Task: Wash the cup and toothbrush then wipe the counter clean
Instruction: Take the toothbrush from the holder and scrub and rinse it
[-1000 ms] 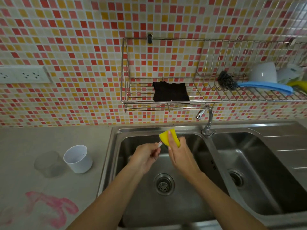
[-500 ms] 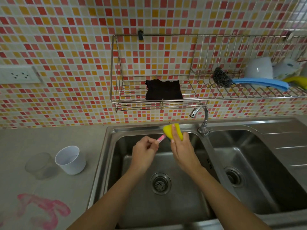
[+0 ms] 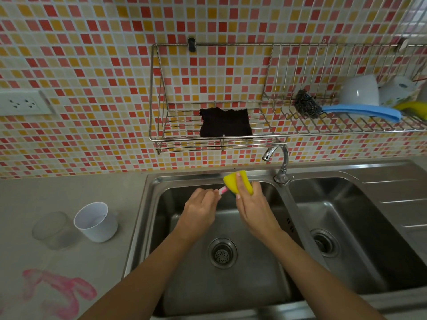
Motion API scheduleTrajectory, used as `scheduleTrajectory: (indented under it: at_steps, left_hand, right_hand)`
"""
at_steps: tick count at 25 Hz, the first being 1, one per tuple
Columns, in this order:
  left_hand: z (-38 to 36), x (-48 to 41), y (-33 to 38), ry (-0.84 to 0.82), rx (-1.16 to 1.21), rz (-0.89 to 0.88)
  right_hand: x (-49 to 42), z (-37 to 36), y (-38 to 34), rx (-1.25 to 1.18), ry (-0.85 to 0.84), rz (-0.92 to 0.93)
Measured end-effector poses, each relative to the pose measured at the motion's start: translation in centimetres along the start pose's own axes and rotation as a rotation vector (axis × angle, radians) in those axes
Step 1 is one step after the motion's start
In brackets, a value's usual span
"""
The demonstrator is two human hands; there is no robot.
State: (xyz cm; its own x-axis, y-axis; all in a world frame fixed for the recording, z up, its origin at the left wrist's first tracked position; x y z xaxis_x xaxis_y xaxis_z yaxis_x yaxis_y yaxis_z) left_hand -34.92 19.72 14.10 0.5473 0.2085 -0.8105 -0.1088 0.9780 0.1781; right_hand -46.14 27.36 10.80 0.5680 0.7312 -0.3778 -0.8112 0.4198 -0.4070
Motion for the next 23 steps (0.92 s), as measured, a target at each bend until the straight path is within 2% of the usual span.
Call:
scheduleTrajectory:
  at_steps: [2, 6, 9, 11, 13, 17, 20, 23]
  left_hand:
    - [-0.4, 0.0, -0.5, -0.038, 0.063, 0.099]
    - [-1.2, 0.0, -2.3, -0.086, 0.336, 0.516]
    - [-2.4, 0.7, -2.5, -0.137, 0.478, 0.769]
    - [-2.6, 1.0, -2.4, -0.148, 0.518, 0.823]
    - [-2.6, 1.1, -2.5, -0.140, 0.535, 0.841]
    - [-2.4, 0.9, -2.2, -0.155, 0.595, 0.901]
    - [-2.9, 1.4, -2.4, -0.130, 0.736, 1.069]
    - [-3.9, 2.3, -2.2, -0.118, 0.935, 1.284]
  right_hand:
    - [-0.2, 0.4, 0.9, -0.006, 0.034, -0.064]
    - [0.9, -0.2, -1.4, 0.025, 0.058, 0.107]
    - [0.0, 0.4, 0.3, 0.036, 0.090, 0.004]
    - [-0.1, 0.4, 0.2, 0.055, 0.086, 0.013]
    - [0.3, 0.0, -0.5, 0.105, 0.081, 0.109]
    - [-0.7, 1.1, 1.3, 0.053, 0.130, -0.034]
    - [-0.2, 0.5, 0.0, 0.085, 0.122, 0.065]
    - [-0.4, 0.7, 0.5, 0.058, 0.147, -0.011]
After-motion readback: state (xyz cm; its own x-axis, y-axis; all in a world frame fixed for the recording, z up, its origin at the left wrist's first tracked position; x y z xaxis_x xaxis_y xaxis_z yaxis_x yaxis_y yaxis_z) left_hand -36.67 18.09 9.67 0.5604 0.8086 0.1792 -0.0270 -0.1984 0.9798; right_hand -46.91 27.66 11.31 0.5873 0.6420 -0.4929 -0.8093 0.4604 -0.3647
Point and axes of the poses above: each hand's wrist, its own x-axis away from the middle knuckle, its own z-axis out of the back of the hand, y = z × x, the point moved 8 cm from there along -x, towards the middle knuckle, and after that the axes turned 3 degrees about y, right-handed, at the moved point
